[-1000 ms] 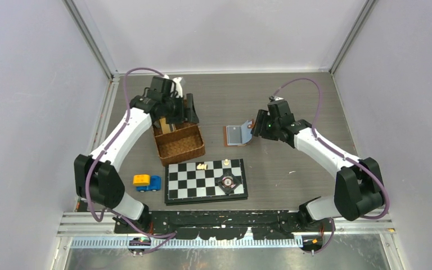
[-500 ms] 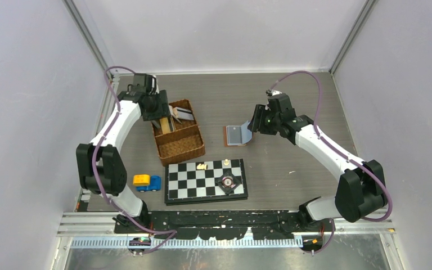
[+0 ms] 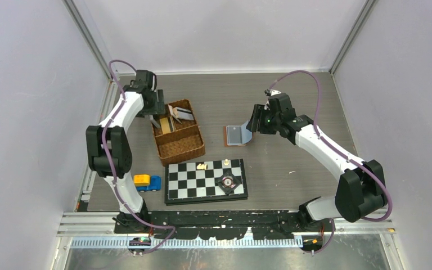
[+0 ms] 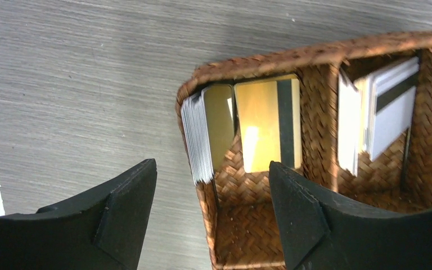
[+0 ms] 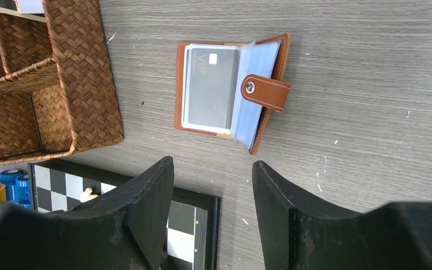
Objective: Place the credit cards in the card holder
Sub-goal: Pick up the credit card from the storage box.
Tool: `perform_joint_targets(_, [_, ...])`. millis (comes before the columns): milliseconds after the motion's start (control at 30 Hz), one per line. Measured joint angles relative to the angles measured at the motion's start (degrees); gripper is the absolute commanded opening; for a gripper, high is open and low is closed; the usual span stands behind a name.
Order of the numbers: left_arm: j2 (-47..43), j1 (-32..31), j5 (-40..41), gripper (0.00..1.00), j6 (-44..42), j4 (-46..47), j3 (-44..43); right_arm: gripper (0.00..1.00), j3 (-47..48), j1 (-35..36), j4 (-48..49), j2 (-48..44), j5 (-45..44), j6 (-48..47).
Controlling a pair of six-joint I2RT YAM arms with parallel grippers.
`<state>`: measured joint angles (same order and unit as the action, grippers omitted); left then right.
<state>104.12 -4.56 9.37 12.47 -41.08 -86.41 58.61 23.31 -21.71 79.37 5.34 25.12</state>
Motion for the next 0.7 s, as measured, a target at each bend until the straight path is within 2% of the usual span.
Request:
perform_joint_targets(300, [4.83,3.63,-2.34,0.75,-0.52,0.02,-1.99,0.59,-0.85,0.00,1.07,-0.02,0.83,0.02])
perform_joint_targets(700, [5.33,6.58,-2.93,0.73,-0.66,-0.76,-2.97,0.59,-1.42,0.00,1.14,-0.02,1.27,0.02])
